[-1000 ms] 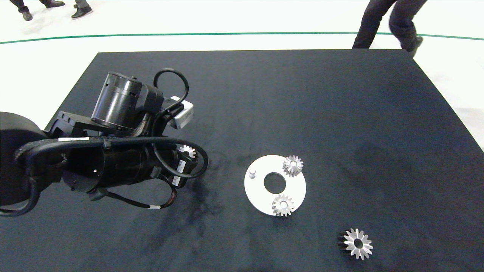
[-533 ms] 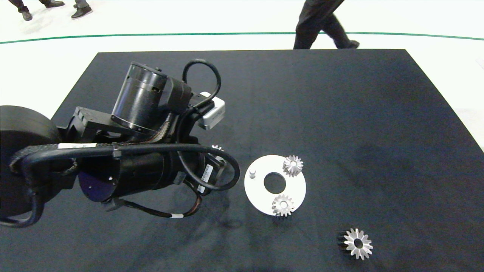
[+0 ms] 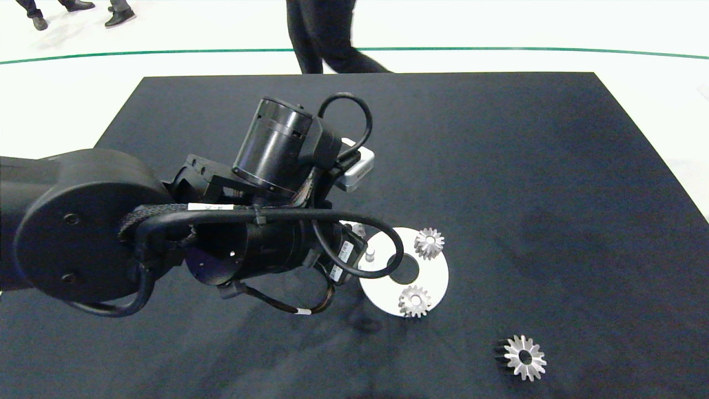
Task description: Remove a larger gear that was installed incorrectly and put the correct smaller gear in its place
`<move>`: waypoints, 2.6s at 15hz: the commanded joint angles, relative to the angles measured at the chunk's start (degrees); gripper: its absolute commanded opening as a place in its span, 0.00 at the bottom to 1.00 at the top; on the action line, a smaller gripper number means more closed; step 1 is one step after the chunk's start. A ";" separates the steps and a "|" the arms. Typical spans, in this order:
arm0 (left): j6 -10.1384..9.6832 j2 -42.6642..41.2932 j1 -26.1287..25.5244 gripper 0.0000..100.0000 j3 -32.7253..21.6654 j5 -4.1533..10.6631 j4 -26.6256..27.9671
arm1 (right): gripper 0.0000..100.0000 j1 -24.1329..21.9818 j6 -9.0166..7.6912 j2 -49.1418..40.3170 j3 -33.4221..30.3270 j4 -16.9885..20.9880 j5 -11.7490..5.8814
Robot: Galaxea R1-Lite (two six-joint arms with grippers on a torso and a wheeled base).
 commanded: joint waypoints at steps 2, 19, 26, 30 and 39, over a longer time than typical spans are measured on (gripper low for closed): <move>-0.06 2.71 -1.69 0.04 -1.47 0.13 0.01 | 1.00 0.03 -0.09 -0.09 -0.07 -0.04 -0.08; -0.06 8.86 -2.13 0.04 -7.89 0.21 5.29 | 1.00 0.03 -0.18 -0.18 -0.15 -0.04 0.01; 0.03 9.48 -2.04 0.04 -8.41 0.21 5.29 | 1.00 0.03 -0.18 -0.53 -0.15 -0.04 0.10; 0.03 9.57 -2.04 0.04 -8.59 0.21 5.29 | 1.00 0.12 -0.18 -0.53 -0.15 -0.04 0.10; -0.06 8.25 -1.78 0.04 -7.10 0.21 5.37 | 1.00 0.12 -0.18 -0.62 -0.15 -0.04 0.10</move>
